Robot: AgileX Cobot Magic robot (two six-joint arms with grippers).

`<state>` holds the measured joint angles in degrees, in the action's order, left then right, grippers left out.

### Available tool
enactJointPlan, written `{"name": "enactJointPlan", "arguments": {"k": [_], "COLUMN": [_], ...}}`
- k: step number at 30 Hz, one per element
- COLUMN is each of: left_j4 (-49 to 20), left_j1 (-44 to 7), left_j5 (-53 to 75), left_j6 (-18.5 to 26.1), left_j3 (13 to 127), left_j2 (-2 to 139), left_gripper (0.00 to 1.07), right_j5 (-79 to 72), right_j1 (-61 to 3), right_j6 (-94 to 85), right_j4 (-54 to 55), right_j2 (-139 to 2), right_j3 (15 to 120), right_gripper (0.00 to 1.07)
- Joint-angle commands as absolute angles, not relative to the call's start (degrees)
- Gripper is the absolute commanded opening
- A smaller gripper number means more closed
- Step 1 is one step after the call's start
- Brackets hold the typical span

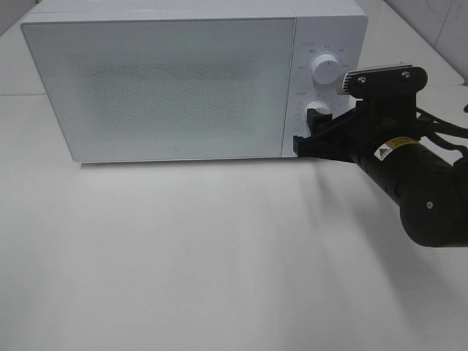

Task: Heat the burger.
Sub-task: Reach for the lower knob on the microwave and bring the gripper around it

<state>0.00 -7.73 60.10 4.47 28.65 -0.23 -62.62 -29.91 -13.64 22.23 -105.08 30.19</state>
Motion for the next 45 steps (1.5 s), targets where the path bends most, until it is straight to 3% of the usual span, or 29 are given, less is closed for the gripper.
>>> {"name": "enactJointPlan", "arguments": {"k": [1,45], "left_j4": [-0.29,-0.29], "left_j1": [-7.56,-7.56], "left_j5": [59.3,59.3], "left_j6": [4.58,4.58], "left_j3": [28.48,28.48], "left_j2": [-1.43,-1.43], "left_gripper": [0.0,0.0], "right_j5": [-64.92,-67.38], "right_j1": [-29.85,-29.85], "right_j6": [-12.03,-12.03], "right_j4": [22.12,22.06], "right_j2": [-106.17,-114.13], "right_j3": [30.6,36.78], "right_gripper": [0.67,0.67]}}
